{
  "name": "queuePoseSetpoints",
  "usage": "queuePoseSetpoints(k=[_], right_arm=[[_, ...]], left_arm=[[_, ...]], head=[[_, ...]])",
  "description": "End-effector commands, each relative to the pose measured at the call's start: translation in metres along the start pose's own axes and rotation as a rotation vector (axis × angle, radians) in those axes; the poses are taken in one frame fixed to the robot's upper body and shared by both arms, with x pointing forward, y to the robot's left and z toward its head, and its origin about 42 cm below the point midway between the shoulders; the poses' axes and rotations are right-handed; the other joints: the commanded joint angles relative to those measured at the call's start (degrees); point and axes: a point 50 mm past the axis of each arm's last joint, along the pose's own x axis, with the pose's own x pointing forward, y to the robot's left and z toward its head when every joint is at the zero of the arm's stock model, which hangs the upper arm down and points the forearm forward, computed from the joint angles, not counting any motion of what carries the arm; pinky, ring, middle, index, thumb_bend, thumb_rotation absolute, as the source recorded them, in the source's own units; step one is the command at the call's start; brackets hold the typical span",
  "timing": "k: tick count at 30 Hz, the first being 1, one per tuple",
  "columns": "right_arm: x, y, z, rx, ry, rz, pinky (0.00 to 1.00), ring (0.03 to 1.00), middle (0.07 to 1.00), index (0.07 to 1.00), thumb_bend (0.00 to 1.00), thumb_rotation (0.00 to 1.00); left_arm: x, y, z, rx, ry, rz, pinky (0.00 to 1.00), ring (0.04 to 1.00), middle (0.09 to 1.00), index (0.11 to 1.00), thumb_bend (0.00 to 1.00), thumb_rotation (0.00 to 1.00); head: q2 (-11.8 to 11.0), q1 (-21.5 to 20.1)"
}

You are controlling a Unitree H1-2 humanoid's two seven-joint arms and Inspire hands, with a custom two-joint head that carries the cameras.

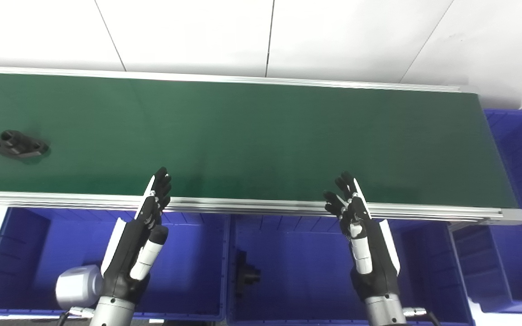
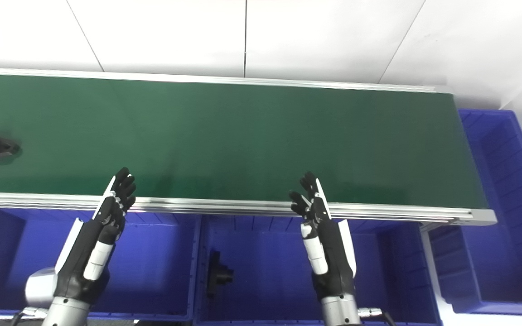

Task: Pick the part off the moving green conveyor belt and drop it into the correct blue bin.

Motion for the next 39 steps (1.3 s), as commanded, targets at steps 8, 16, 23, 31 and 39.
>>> queuePoseSetpoints(k=[8, 16, 23, 31, 39], right_arm=[[-0.0012, 0.0003, 0.0075, 0.009, -0.024, 0.008, 0.87, 0.879, 0.965, 0.987, 0.89, 0.97], [-0.0011, 0.0001, 0.0071, 0.010, -0.021, 0.008, 0.87, 0.879, 0.966, 0.986, 0.90, 0.97], [-0.0009, 0.0006, 0.0069, 0.012, -0.020, 0.009, 0.87, 0.880, 0.968, 0.986, 0.90, 0.97], [-0.0011, 0.0001, 0.0070, 0.004, -0.017, 0.012, 0.87, 0.879, 0.968, 0.989, 0.89, 0.97], [-0.0056, -0.0006, -0.0004, 0.021, -0.014, 0.012, 0.89, 0.895, 0.976, 0.988, 0.89, 0.96]], left_arm=[[0.0015, -0.0003, 0.0084, 0.012, -0.043, -0.014, 1.00, 1.000, 1.000, 1.000, 0.73, 0.90], [0.0018, -0.0006, 0.0075, 0.022, -0.046, -0.015, 1.00, 1.000, 1.000, 1.000, 0.73, 0.89], [0.0022, -0.0001, 0.0064, 0.034, -0.042, -0.013, 1.00, 1.000, 1.000, 1.000, 0.75, 0.89], [0.0023, -0.0001, 0.0052, 0.036, -0.039, -0.012, 1.00, 1.000, 1.000, 1.000, 0.76, 0.89], [-0.0018, -0.0018, -0.0006, 0.021, -0.041, -0.020, 1.00, 1.000, 1.000, 1.000, 0.73, 0.88]], head=[[-0.2, 0.3], [-0.2, 0.4], [-0.3, 0.5], [-0.3, 0.6], [-5.2, 3.3]])
